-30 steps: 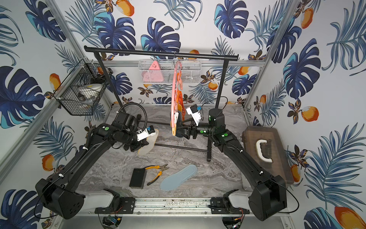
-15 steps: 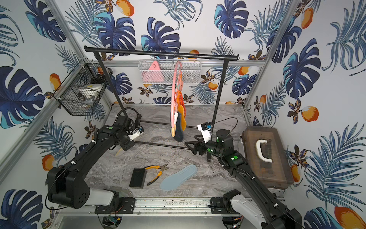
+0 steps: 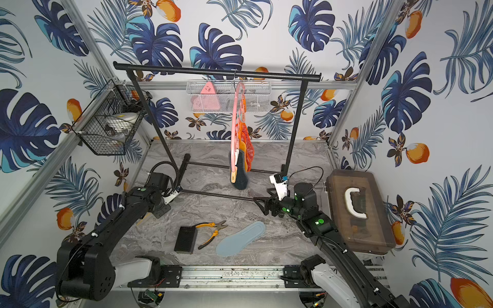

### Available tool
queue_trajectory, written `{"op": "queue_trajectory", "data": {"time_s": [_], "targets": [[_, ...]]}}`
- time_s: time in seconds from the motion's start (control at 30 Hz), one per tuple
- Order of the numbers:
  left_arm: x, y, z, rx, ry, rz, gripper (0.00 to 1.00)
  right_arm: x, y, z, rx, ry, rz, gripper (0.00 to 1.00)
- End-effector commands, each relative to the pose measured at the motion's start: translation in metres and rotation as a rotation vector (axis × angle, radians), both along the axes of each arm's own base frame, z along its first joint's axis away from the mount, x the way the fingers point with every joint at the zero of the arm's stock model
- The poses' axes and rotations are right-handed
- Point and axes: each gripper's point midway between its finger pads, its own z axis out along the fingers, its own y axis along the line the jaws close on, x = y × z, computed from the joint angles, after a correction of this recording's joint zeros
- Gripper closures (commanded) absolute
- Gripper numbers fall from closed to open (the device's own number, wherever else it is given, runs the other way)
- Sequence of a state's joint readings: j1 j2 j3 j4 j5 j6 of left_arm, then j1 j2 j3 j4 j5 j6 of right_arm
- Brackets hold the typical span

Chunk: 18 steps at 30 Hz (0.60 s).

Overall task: Take the shoe insoles off the hanger
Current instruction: Place the insole at the center of the board.

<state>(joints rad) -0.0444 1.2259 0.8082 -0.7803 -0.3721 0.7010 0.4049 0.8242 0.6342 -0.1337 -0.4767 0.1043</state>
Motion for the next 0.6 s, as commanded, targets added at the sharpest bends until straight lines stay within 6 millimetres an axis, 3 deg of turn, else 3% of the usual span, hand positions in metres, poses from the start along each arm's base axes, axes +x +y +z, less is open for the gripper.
{"op": "queue_trajectory", "data": {"time_s": [0.0, 0.13, 0.27, 0.37, 0.47, 0.57], "targets": [[-0.007, 0.008, -0.014, 0.056, 0.018, -0.039, 1.0, 0.005, 0.001, 0.003, 0.015, -0.014, -0.013, 0.13], [-0.001, 0.017, -0.024, 0.057, 0.002, -0.006, 1.0, 0.012, 0.002, 0.008, 0.035, -0.013, -0.031, 0.13], [-0.003, 0.013, -0.03, 0.001, 0.04, 0.033, 0.98, 0.014, 0.002, 0.012, 0.04, -0.013, -0.04, 0.13], [-0.005, 0.011, -0.032, -0.013, 0.053, 0.031, 0.88, 0.012, -0.001, 0.011, 0.029, -0.014, -0.05, 0.13], [-0.007, 0.008, -0.028, -0.027, 0.046, 0.027, 0.65, 0.01, -0.003, 0.007, 0.015, -0.01, -0.054, 0.13], [-0.009, 0.004, -0.021, -0.055, 0.033, 0.028, 0.57, 0.01, -0.003, 0.004, 0.009, 0.0, -0.054, 0.13]]}}
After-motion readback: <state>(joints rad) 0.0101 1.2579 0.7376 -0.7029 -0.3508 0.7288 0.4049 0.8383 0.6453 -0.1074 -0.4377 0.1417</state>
